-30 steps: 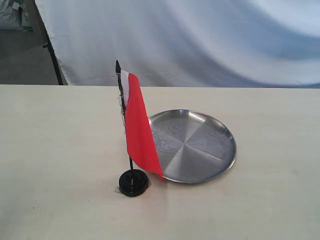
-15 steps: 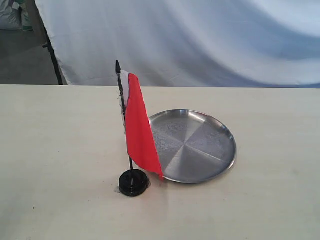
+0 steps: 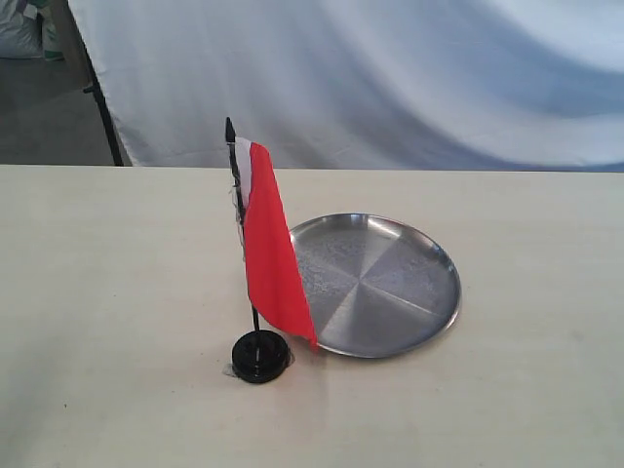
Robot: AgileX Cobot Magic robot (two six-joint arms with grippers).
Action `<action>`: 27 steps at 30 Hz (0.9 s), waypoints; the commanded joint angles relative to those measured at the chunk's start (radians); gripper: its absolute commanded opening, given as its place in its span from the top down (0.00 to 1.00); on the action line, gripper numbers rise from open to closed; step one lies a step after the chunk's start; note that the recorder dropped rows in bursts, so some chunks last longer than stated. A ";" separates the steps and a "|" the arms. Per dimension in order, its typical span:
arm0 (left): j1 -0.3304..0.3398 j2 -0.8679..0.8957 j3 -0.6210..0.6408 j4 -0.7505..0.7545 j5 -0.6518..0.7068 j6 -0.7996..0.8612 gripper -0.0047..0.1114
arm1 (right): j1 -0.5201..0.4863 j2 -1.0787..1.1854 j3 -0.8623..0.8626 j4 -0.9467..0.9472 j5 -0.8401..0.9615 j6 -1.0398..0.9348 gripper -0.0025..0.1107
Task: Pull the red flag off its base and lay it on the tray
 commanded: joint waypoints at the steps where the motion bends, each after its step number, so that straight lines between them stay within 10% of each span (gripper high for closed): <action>1: 0.003 -0.003 0.003 -0.006 -0.011 0.000 0.96 | -0.006 -0.006 0.003 -0.004 -0.003 -0.003 0.98; 9: 0.003 -0.003 0.003 -0.008 -0.001 -0.408 0.96 | -0.006 -0.006 0.003 -0.004 -0.003 -0.003 0.98; 27: 0.003 -0.003 0.003 -0.008 0.069 -0.409 0.96 | -0.006 -0.006 0.003 -0.004 -0.003 -0.003 0.98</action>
